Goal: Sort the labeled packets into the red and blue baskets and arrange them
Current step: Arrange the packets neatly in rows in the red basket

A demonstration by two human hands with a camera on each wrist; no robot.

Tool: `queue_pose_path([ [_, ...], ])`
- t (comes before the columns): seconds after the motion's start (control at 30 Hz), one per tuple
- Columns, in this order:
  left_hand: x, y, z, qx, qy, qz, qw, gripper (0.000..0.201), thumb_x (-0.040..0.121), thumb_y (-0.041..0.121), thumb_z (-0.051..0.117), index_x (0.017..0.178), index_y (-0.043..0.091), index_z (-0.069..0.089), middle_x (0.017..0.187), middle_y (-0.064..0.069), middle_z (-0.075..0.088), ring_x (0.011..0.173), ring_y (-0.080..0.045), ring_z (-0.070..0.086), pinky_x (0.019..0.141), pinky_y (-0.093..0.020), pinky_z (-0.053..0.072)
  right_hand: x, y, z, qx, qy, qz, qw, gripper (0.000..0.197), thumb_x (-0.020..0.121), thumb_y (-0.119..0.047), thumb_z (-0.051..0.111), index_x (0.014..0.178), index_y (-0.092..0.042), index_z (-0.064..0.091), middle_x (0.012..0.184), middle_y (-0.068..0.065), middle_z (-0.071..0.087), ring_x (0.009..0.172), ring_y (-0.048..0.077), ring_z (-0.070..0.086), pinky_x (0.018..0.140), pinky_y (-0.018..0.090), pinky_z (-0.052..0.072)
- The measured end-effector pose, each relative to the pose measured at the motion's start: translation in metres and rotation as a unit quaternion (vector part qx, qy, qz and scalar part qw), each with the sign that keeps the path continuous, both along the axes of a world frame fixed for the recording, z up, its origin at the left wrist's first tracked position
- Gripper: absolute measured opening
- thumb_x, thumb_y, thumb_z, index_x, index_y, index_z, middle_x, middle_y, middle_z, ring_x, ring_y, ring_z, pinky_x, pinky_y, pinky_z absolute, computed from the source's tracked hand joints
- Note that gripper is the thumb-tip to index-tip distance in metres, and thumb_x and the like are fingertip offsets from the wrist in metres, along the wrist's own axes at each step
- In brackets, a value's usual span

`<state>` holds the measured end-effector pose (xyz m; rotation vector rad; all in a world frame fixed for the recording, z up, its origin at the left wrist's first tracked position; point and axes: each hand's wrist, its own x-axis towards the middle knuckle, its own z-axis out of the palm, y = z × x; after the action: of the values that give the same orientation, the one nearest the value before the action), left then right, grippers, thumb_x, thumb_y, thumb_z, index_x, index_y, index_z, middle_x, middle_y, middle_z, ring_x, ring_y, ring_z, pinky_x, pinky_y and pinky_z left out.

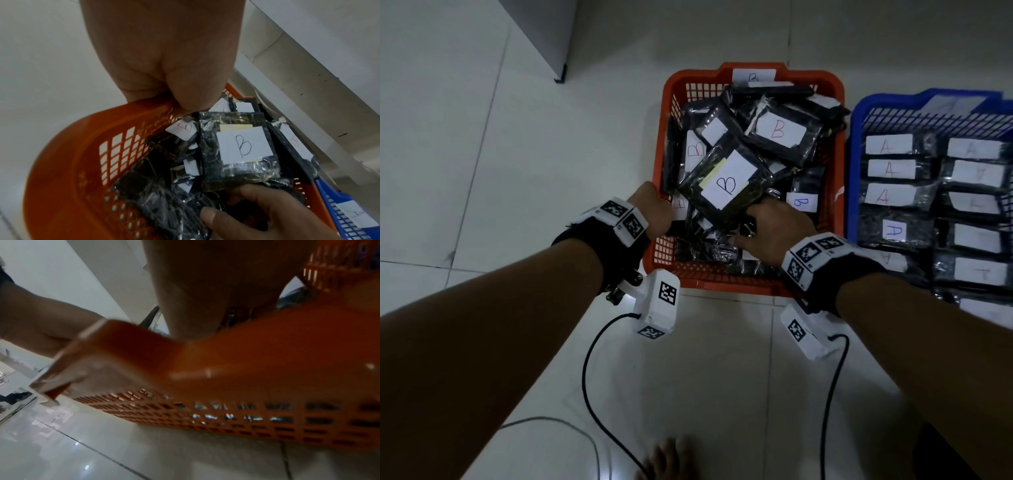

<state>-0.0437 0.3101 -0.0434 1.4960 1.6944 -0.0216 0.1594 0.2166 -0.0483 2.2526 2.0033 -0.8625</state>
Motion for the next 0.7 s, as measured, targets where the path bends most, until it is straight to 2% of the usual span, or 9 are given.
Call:
queue_pose_path([
  [0.1,0.001,-0.002,0.002,0.004,0.002,-0.002,1.000,0.035,0.088,0.033,0.065,0.101,0.001,0.059,0.095,-0.013,0.065,0.081,-0.024,0.063,0.058,-0.028,0.049,0.000,0.006,-0.001,-0.026,-0.019,0.017,0.999,0.051,0.079,-0.058,0.068,0.120,-0.027,0.064,0.129,0.005,0.054,0.114,0.026,0.055,0.089,0.038,0.051],
  [0.17,0.003,-0.002,0.004,0.013,0.014,-0.005,1.000,0.025,0.090,0.024,0.059,0.097,-0.001,0.059,0.095,-0.014,0.066,0.077,-0.023,0.061,0.056,-0.027,0.047,0.000,0.007,-0.001,-0.035,-0.022,0.033,0.999,0.046,0.081,-0.056,0.068,0.114,-0.024,0.068,0.124,0.006,0.056,0.111,0.025,0.055,0.083,0.032,0.048],
  [0.27,0.005,-0.003,0.004,0.019,0.032,0.000,0.999,0.019,0.092,0.016,0.051,0.100,-0.001,0.057,0.096,-0.014,0.064,0.076,-0.024,0.059,0.057,-0.028,0.044,0.002,0.003,0.000,-0.025,0.050,0.009,0.998,0.030,0.086,-0.046,0.066,0.088,-0.018,0.075,0.091,0.002,0.068,0.086,0.019,0.063,0.067,0.023,0.043],
  [0.37,0.007,-0.004,0.006,0.017,0.038,0.008,0.999,0.025,0.093,0.020,0.052,0.108,-0.001,0.056,0.101,-0.016,0.064,0.089,-0.030,0.063,0.066,-0.031,0.045,0.005,0.002,0.004,0.011,0.150,-0.164,0.975,0.032,0.083,-0.039,0.064,0.064,-0.014,0.071,0.058,-0.001,0.066,0.061,0.015,0.064,0.062,0.026,0.053],
  [0.4,0.007,-0.004,0.006,0.015,0.035,0.008,0.999,0.026,0.093,0.020,0.053,0.108,-0.001,0.057,0.102,-0.016,0.064,0.090,-0.031,0.063,0.067,-0.033,0.047,0.005,0.004,0.004,0.022,0.197,-0.249,0.948,0.028,0.079,-0.039,0.063,0.065,-0.015,0.070,0.059,-0.001,0.068,0.063,0.013,0.066,0.065,0.026,0.055],
  [0.47,0.007,-0.005,0.008,0.012,0.032,0.010,0.999,0.027,0.092,0.021,0.054,0.108,0.000,0.057,0.103,-0.017,0.065,0.089,-0.032,0.064,0.073,-0.038,0.054,0.001,0.007,0.007,0.014,0.344,-0.396,0.851,0.015,0.078,-0.032,0.067,0.077,-0.018,0.071,0.076,0.003,0.074,0.075,0.017,0.071,0.070,0.034,0.060],
  [0.53,0.008,-0.008,0.013,0.021,0.047,0.009,0.999,0.029,0.091,0.023,0.054,0.110,0.001,0.056,0.106,-0.017,0.064,0.091,-0.032,0.063,0.080,-0.041,0.055,-0.002,0.012,0.013,-0.001,0.442,-0.447,0.778,0.017,0.084,-0.020,0.072,0.095,-0.007,0.069,0.092,0.012,0.074,0.086,0.024,0.072,0.074,0.041,0.061],
  [0.6,0.011,-0.010,0.019,0.030,0.067,0.000,0.997,0.035,0.091,0.026,0.056,0.117,0.003,0.050,0.112,-0.015,0.062,0.094,-0.030,0.061,0.080,-0.036,0.051,-0.002,0.016,0.016,-0.002,0.461,-0.446,0.767,0.025,0.085,-0.016,0.074,0.102,-0.001,0.065,0.098,0.015,0.072,0.088,0.025,0.072,0.075,0.041,0.061],
  [0.7,0.018,-0.015,0.033,0.117,0.063,-0.013,0.991,0.057,0.090,0.025,0.060,0.137,0.007,0.035,0.124,-0.016,0.055,0.108,-0.032,0.056,0.080,-0.031,0.042,0.008,0.016,0.022,0.030,0.429,-0.419,0.800,0.012,0.082,-0.021,0.073,0.090,-0.013,0.067,0.091,0.009,0.073,0.085,0.022,0.071,0.075,0.039,0.060],
])
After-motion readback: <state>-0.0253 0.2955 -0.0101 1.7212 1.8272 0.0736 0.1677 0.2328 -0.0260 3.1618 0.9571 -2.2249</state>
